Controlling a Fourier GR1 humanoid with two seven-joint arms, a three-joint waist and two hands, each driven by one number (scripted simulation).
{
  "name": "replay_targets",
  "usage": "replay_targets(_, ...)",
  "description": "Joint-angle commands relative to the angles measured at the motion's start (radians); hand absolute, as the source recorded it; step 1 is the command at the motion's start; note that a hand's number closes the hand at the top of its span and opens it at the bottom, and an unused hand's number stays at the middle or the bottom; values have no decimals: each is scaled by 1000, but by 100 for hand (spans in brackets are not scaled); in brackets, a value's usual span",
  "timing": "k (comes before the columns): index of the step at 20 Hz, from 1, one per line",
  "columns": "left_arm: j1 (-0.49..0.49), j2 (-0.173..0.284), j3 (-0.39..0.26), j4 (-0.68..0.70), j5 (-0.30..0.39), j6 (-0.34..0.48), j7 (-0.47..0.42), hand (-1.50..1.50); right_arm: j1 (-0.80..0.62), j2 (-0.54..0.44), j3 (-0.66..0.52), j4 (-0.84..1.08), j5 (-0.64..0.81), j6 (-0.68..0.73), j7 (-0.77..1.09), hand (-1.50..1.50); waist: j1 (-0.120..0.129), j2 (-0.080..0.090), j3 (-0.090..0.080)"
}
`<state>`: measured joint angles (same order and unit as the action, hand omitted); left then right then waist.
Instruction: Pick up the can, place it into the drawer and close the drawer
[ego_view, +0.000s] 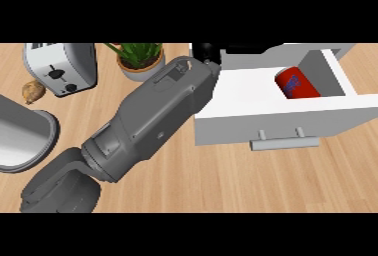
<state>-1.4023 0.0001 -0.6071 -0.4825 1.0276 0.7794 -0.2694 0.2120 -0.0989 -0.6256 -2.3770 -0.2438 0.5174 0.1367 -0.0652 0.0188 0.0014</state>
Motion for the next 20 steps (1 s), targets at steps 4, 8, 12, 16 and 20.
replay_targets(4,17,0,-20,-39,28,31,-68,-150,-123,-9,162,-48,326,-14,-23,-150,30,1,-1)
replay_targets(8,-28,0,6,-5,27,-12,-17,-150,-218,-23,271,13,530,-50,-27,-150,60,-3,-1)
replay_targets(12,-44,0,2,-38,29,28,34,-150,-251,-23,383,125,750,-92,-103,-150,78,-10,-1)
replay_targets(16,-28,28,22,-24,14,0,60,-150,-323,-8,476,237,896,-184,-132,-150,74,-13,-1)
replay_targets(20,-36,48,26,-15,-6,4,64,-150,-430,-6,600,389,1079,-279,-166,-150,82,-8,-1)
